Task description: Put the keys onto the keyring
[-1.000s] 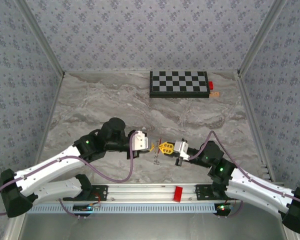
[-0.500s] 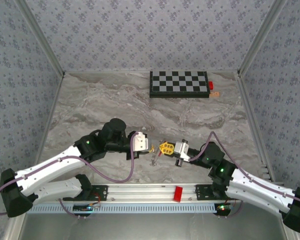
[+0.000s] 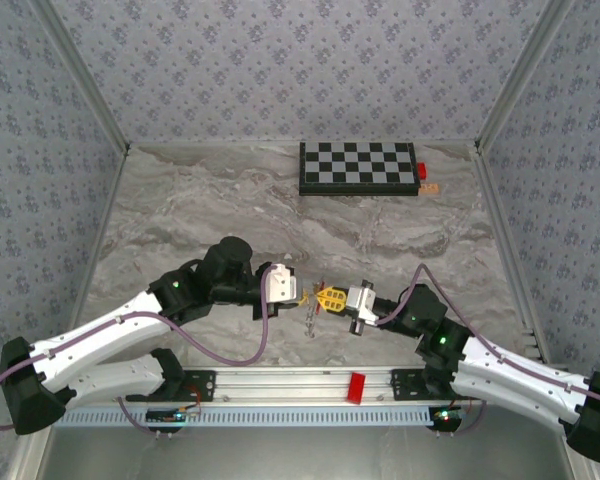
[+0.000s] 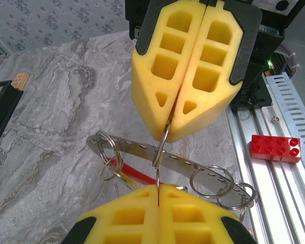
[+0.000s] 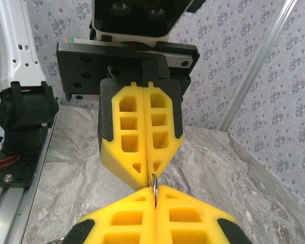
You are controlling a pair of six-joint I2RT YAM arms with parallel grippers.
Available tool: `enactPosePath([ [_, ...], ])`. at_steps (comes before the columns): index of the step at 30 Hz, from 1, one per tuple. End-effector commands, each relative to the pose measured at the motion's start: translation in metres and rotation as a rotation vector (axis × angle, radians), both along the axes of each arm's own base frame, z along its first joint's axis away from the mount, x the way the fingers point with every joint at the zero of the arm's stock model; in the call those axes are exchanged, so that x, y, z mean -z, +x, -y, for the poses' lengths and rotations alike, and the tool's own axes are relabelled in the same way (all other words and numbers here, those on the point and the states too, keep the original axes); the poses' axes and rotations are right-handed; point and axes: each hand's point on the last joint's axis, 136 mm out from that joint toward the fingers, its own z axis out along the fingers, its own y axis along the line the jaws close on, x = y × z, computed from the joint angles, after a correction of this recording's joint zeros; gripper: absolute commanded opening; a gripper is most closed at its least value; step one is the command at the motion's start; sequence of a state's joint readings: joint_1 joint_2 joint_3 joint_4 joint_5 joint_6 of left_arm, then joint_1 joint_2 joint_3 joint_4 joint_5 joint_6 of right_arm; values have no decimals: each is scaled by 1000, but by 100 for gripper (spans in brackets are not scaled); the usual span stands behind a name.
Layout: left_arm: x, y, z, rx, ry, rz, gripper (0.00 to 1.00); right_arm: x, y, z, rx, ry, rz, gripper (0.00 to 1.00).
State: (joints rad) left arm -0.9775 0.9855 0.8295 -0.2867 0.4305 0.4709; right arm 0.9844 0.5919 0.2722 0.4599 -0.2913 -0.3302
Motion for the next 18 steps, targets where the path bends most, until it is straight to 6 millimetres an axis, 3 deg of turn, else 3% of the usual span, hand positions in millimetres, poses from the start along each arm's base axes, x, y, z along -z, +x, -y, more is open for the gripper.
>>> enactPosePath([
  [1, -6, -4, 3, 25, -15, 6, 0, -3, 0, 0, 5, 5, 19, 0],
  [18, -5, -4, 3, 26, -12, 3, 0, -6, -1, 0, 2, 14, 26, 0],
])
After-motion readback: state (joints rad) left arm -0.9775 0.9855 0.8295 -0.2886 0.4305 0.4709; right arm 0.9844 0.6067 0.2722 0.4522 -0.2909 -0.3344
